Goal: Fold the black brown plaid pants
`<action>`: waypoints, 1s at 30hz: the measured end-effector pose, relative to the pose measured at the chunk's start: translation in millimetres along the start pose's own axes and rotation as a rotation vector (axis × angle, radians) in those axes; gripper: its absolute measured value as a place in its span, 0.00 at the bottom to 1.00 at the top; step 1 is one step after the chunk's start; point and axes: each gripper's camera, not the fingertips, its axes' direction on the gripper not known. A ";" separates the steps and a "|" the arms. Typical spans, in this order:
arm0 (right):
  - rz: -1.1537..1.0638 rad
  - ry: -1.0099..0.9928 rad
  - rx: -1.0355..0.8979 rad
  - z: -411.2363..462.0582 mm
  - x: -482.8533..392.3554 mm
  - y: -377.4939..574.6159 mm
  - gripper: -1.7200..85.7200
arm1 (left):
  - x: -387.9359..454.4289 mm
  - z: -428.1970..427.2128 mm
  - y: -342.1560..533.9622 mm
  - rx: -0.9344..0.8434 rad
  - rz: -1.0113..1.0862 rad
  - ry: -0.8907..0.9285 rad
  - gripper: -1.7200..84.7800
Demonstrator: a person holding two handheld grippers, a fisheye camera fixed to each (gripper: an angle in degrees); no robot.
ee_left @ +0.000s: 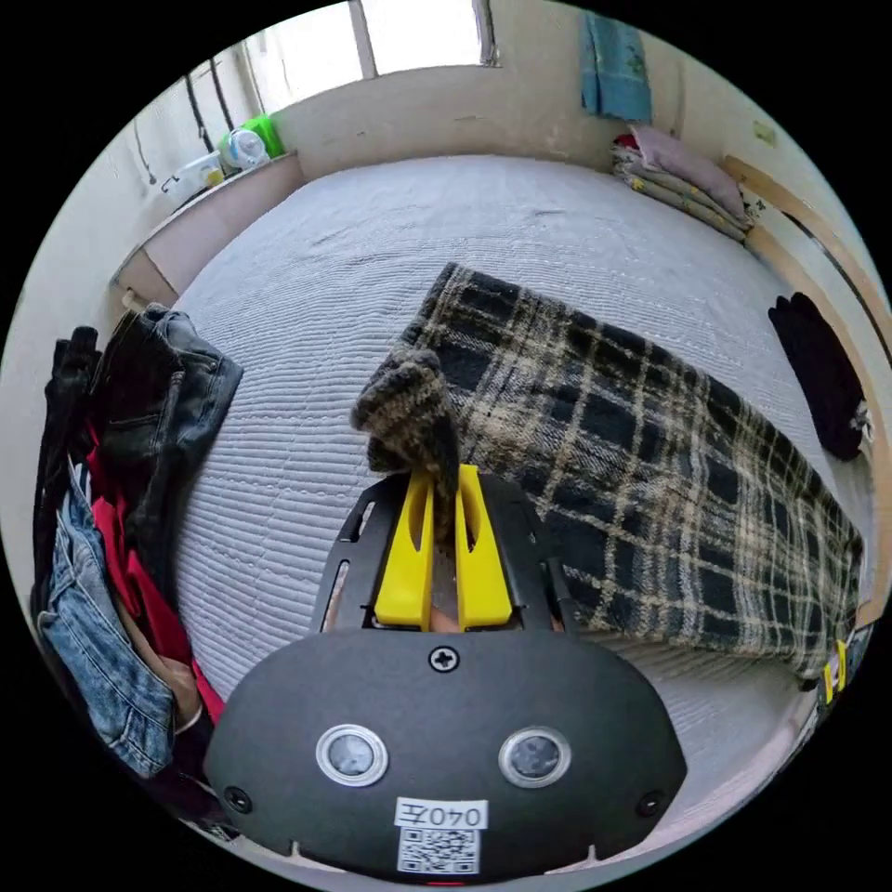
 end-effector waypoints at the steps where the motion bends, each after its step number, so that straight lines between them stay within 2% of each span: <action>1: -0.033 0.002 -0.007 2.0 -3.0 -3.4 0.06 | -5.8 -3.4 3.0 0.013 -0.032 0.035 0.01; 3: -0.032 -0.003 -0.001 -1.4 0.6 -5.7 0.05 | -28.5 -19.9 16.7 0.048 -0.111 0.172 0.01; 6: 0.002 -0.021 0.050 -17.3 18.3 -0.5 0.03 | -38.5 -53.6 38.5 0.083 -0.099 0.255 0.01; 11: 0.002 -0.101 0.123 -41.0 45.1 19.6 0.02 | -37.5 -124.5 97.6 0.120 0.025 0.211 0.01; 17: -0.037 -0.263 0.181 -66.5 49.1 49.1 0.06 | -73.3 -198.1 209.4 0.083 0.049 0.191 0.01; 18: -0.027 -0.296 0.169 -65.1 49.5 49.3 0.07 | -75.1 -194.3 226.5 0.015 0.074 0.180 0.01; 20: -0.001 -0.371 -0.008 -46.9 50.2 43.6 0.16 | -81.1 -181.4 246.5 -0.086 0.071 0.181 0.03; 21: 0.005 -0.376 -0.055 -43.5 52.2 44.4 0.16 | -86.9 -185.9 260.6 -0.081 0.049 0.170 0.03; 23: 0.097 -0.362 -0.052 -55.8 77.1 65.3 0.15 | -94.7 -215.7 281.7 0.020 0.016 0.110 0.03; 24: 0.144 -0.357 -0.031 -61.4 87.4 73.4 0.14 | -95.7 -241.2 294.5 0.106 0.001 0.022 0.01; 26: 0.380 -0.325 0.039 -73.7 133.9 105.9 0.02 | -82.6 -271.7 305.6 0.207 0.034 -0.134 0.01; 27: 0.417 -0.331 0.047 -72.9 143.8 111.8 0.02 | -65.3 -281.1 304.6 0.231 0.093 -0.181 0.01; 30: 0.592 -0.442 0.038 -45.1 178.2 120.3 0.01 | -11.1 -269.3 284.4 0.220 0.208 -0.119 0.01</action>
